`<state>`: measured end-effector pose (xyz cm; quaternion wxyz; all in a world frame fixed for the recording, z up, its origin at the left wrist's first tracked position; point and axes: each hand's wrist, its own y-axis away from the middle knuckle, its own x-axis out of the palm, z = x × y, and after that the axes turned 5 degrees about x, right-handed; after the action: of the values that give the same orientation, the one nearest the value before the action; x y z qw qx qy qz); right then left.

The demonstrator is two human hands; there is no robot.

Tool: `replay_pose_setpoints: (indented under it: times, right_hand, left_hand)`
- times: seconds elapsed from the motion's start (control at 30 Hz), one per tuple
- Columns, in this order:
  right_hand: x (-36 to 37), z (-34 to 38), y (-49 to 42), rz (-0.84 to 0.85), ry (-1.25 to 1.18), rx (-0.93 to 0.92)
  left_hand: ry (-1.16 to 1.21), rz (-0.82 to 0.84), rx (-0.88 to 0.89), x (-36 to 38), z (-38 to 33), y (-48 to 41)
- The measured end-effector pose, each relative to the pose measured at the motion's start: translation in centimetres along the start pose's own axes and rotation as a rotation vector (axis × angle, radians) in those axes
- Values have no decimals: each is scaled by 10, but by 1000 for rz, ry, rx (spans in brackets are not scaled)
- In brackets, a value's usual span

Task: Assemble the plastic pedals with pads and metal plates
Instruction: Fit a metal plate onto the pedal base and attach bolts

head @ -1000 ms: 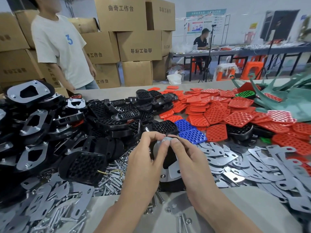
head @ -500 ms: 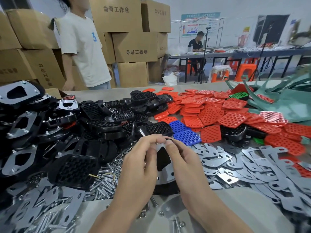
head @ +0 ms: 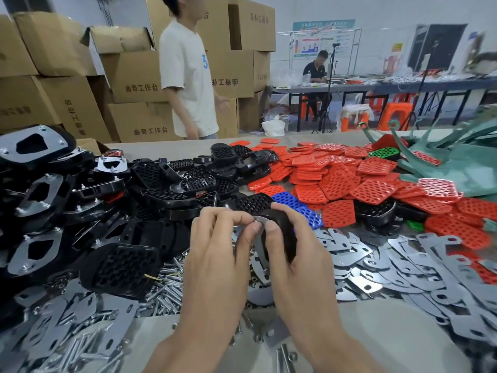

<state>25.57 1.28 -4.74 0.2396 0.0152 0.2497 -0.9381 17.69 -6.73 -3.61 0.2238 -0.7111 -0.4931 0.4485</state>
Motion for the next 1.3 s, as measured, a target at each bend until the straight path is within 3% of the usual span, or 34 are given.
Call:
replay_pose_setpoints:
  times: [0.1, 0.3, 0.53, 0.63, 0.83, 0.97, 1.1, 1.2, 1.3]
  right_hand:
    - [0, -1, 0, -38, 40, -5]
    - [0, 1, 1, -85, 136, -69]
    - [3, 4, 5, -149, 232, -198]
    - [4, 7, 5, -183, 307, -241]
    - [5, 8, 8, -184, 297, -234]
    - [5, 6, 8, -195, 311, -243]
    - [5, 8, 8, -179, 335, -252]
    - [3, 10, 8, -155, 369, -253]
    - [2, 11, 7, -130, 331, -202]
  left_hand:
    - [-55, 40, 125, 0, -3, 2]
    - [258, 2, -264, -2, -11, 1]
    - [391, 117, -437, -10, -17, -8]
    - [446, 129, -449, -13, -18, -9]
    - [327, 57, -363, -10, -22, -5]
    - [626, 91, -619, -8, -23, -8]
    - [889, 235, -817, -13, -23, -13]
    - [897, 215, -785, -16, -16, -14]
    - [570, 196, -544, -15, -14, -11]
